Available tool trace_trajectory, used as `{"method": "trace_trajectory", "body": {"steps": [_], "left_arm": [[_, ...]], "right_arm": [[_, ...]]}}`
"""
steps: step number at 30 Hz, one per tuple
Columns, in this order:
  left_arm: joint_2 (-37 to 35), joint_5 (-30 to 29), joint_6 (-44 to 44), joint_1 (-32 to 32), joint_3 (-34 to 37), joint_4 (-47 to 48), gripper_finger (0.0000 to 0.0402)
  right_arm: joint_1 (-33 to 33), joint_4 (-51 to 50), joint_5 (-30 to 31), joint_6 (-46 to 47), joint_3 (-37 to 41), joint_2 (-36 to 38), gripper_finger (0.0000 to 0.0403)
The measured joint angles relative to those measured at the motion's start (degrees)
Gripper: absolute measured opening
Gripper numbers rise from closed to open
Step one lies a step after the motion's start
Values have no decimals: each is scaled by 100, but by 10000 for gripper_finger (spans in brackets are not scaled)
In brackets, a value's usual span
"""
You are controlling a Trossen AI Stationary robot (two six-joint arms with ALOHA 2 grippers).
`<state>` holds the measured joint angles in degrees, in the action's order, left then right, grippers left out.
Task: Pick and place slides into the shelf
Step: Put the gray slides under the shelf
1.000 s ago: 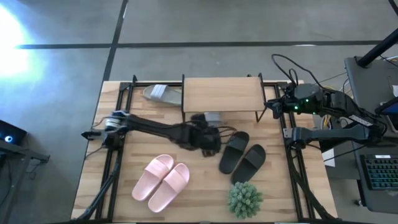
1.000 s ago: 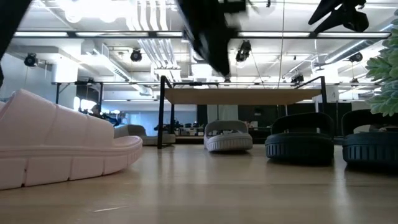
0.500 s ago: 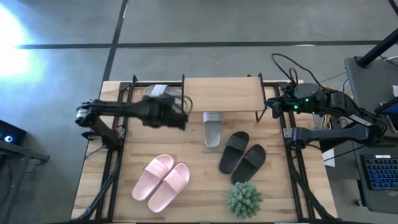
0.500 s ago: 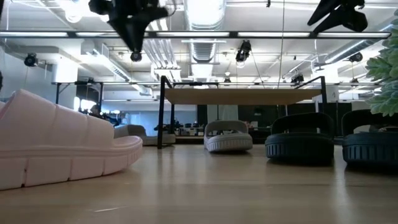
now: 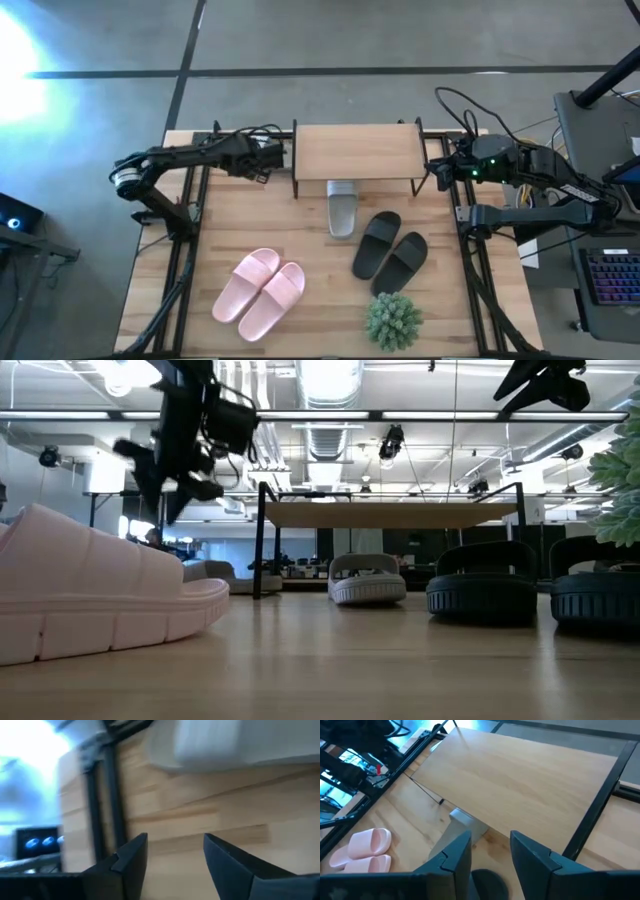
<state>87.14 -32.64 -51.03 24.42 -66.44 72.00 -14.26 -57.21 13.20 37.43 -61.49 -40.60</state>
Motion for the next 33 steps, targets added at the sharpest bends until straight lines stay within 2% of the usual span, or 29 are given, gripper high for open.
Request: {"method": "trace_trajectory", "body": {"steps": [2,9,16,24,33], "left_arm": [[67,102,455,99,178,-724,184],[138,10,1369,556,516,-1951,185],[161,-33,1554,888,632,-3111,185],[250,160,1799,890,1000,-3621,185],[805,-465,1848,888,1181,-4223,185]], "right_arm": [[-2,2,18,0,0,-19,128],[0,-165,10,209,2,-90,126],[0,-435,-8,310,2,-81,125],[0,-443,-8,305,2,-81,125],[-2,-603,34,262,2,-81,125]]}}
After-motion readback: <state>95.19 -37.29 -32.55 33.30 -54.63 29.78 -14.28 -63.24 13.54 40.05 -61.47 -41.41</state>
